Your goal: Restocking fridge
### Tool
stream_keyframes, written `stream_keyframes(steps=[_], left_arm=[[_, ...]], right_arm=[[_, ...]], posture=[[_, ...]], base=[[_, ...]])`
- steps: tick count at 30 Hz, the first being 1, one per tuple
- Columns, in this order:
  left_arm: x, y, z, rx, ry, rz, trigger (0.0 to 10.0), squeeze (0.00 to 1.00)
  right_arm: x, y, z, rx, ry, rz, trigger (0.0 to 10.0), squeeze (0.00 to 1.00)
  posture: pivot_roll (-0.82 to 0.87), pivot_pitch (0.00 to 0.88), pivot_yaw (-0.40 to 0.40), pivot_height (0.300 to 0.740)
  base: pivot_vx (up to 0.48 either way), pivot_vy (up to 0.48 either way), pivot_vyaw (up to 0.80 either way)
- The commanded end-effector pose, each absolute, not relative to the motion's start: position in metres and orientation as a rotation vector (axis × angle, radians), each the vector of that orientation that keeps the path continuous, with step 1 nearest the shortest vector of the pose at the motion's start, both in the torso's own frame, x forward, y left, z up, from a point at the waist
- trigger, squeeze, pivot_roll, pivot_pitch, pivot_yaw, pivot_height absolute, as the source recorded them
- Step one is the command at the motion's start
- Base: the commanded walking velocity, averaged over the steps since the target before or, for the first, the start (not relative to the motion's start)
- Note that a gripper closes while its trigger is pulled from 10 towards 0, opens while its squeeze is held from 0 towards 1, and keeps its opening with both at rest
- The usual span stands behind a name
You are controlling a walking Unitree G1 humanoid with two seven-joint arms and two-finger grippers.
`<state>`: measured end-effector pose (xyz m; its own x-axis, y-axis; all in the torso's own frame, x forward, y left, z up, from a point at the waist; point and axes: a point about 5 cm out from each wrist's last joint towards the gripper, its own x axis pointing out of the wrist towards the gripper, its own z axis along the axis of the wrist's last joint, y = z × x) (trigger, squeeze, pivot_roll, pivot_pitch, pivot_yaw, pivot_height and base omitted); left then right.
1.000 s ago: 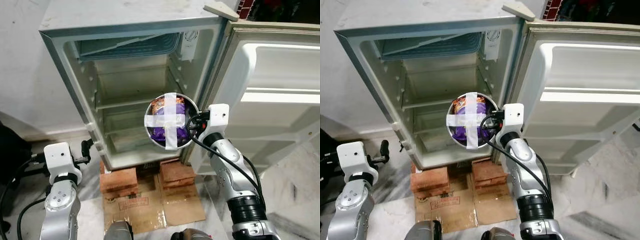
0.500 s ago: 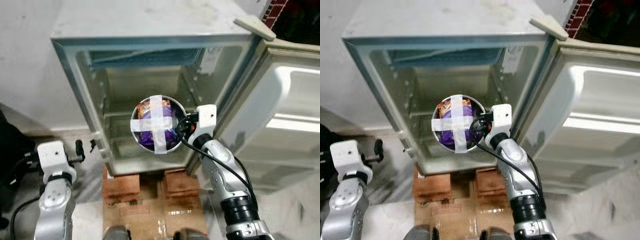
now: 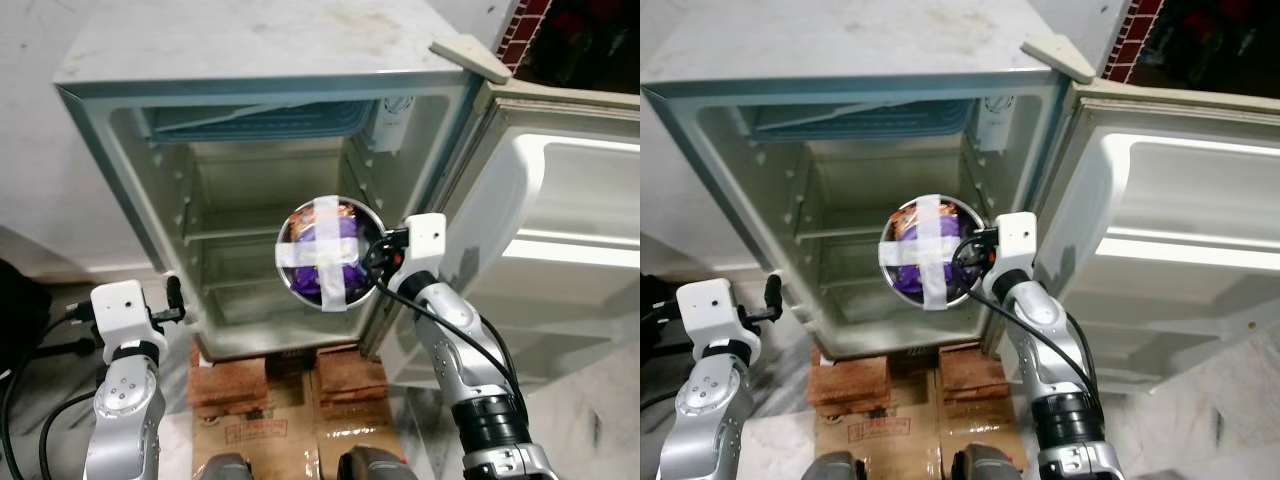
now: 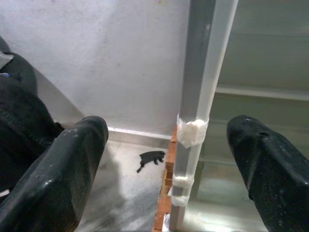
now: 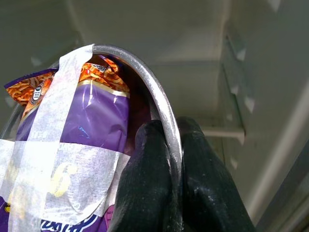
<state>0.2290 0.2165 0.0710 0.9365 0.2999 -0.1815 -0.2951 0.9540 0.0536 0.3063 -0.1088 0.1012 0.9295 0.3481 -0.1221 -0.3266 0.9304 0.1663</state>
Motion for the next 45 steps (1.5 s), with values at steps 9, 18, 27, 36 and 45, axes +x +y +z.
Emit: stream_keyframes(steps=[9, 18, 27, 36, 45], left_arm=[[0.207, 0.221, 0.073, 0.02, 0.233, 0.336, 10.0, 0.0], [0.172, 0.227, 0.078, 0.05, 0.261, 0.303, 10.0, 0.0], [0.134, 0.23, 0.094, 0.07, 0.287, 0.35, 10.0, 0.0], [0.109, 0.223, 0.105, 0.12, 0.316, 0.327, 10.0, 0.0], [0.105, 0.219, 0.11, 0.121, 0.332, 0.307, 10.0, 0.0]], right_arm=[[0.318, -0.098, 0.091, 0.193, 0.227, 0.324, 10.0, 0.0], [0.343, -0.09, 0.086, 0.319, 0.317, 0.23, 10.0, 0.0], [0.373, -0.079, 0.111, 0.45, 0.313, 0.139, 10.0, 0.0], [0.391, -0.077, 0.137, 0.542, 0.281, 0.063, 10.0, 0.0], [0.404, -0.083, 0.165, 0.626, 0.231, -0.101, 10.0, 0.0]], posture=[[0.11, 0.143, -0.073, 0.74], [0.19, 0.227, -0.094, 0.74], [0.28, 0.32, -0.12, 0.74], [0.32, 0.368, -0.126, 0.74], [0.32, 0.396, -0.128, 0.74]], base=[[0.0, 0.0, 0.0], [0.0, 0.0, 0.0], [0.0, 0.0, 0.0], [0.0, 0.0, 0.0], [0.0, 0.0, 0.0]])
